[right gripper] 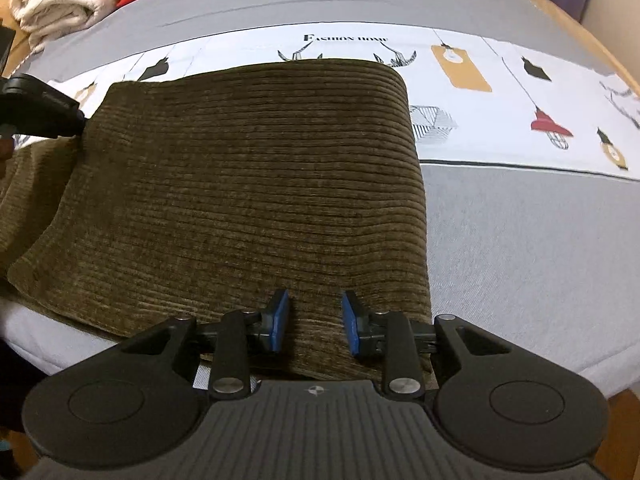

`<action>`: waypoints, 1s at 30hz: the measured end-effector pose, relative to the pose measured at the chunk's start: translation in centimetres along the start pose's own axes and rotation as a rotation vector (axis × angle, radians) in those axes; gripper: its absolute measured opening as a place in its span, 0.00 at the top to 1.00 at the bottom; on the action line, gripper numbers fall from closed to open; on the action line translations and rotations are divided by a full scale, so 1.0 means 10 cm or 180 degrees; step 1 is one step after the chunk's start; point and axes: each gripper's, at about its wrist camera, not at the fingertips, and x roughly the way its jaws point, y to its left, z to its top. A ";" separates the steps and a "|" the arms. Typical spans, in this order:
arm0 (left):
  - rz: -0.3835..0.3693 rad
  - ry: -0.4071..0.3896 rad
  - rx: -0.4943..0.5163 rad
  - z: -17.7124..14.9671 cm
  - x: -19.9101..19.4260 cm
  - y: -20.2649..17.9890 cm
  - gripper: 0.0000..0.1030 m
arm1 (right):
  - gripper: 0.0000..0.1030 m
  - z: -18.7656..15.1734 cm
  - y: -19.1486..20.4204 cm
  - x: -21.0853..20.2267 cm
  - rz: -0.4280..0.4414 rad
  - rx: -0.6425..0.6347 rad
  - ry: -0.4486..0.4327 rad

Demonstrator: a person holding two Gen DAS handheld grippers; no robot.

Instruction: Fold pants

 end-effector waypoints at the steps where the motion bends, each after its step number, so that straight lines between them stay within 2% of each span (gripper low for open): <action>1: 0.0021 -0.0021 0.0011 0.01 0.00 -0.01 0.98 | 0.71 0.02 -0.01 0.01 0.0009 0.0027 0.0000; 4: 0.0059 -0.0066 0.0032 0.01 -0.06 -0.05 0.98 | 0.71 0.04 -0.07 -0.02 0.0068 0.0197 -0.0056; 6: 0.0022 -0.0131 -0.0065 0.02 -0.15 -0.03 0.97 | 0.66 0.06 -0.15 -0.13 0.0063 0.0391 -0.0251; 7: -0.0013 -0.0212 -0.0109 0.02 -0.23 -0.03 0.92 | 0.63 0.07 -0.19 -0.20 -0.0002 0.0464 -0.0375; 9: -0.0135 -0.0365 -0.0077 0.02 -0.39 -0.08 0.84 | 0.43 0.08 -0.30 -0.33 -0.0182 0.0623 -0.0632; 10: -0.0239 -0.0422 -0.0028 0.02 -0.46 -0.12 0.83 | 0.39 0.08 -0.36 -0.38 -0.0265 0.0711 -0.0703; 11: -0.0352 -0.0454 0.0027 0.02 -0.52 -0.17 0.83 | 0.33 0.08 -0.43 -0.38 -0.0332 0.0818 -0.0694; 12: -0.0500 -0.0480 0.0123 0.00 -0.58 -0.23 0.83 | 0.31 0.07 -0.48 -0.35 -0.0329 0.0916 -0.0611; 16: -0.0819 -0.0453 0.0678 -0.14 -0.66 -0.52 0.80 | 0.31 -0.01 -0.64 -0.05 0.0059 0.1334 -0.0009; 17: -0.0761 -0.0383 0.0828 -0.18 -0.60 -0.58 0.80 | 0.31 -0.02 -0.62 0.02 0.0068 0.1321 0.0116; 19: -0.0332 -0.0111 0.1052 -0.26 -0.37 -0.65 0.80 | 0.31 -0.03 -0.56 0.07 0.0002 0.1280 0.0137; 21: 0.0047 0.0216 0.1138 -0.35 -0.12 -0.63 0.82 | 0.31 0.00 -0.56 0.09 0.0012 0.1355 0.0158; 26: 0.0067 0.0139 0.1115 -0.35 -0.19 -0.71 0.75 | 0.32 -0.02 -0.59 0.14 0.0034 0.1635 0.0229; 30: 0.0038 0.0036 0.1183 -0.36 -0.28 -0.73 0.66 | 0.35 0.02 -0.57 0.18 0.0002 0.1592 0.0211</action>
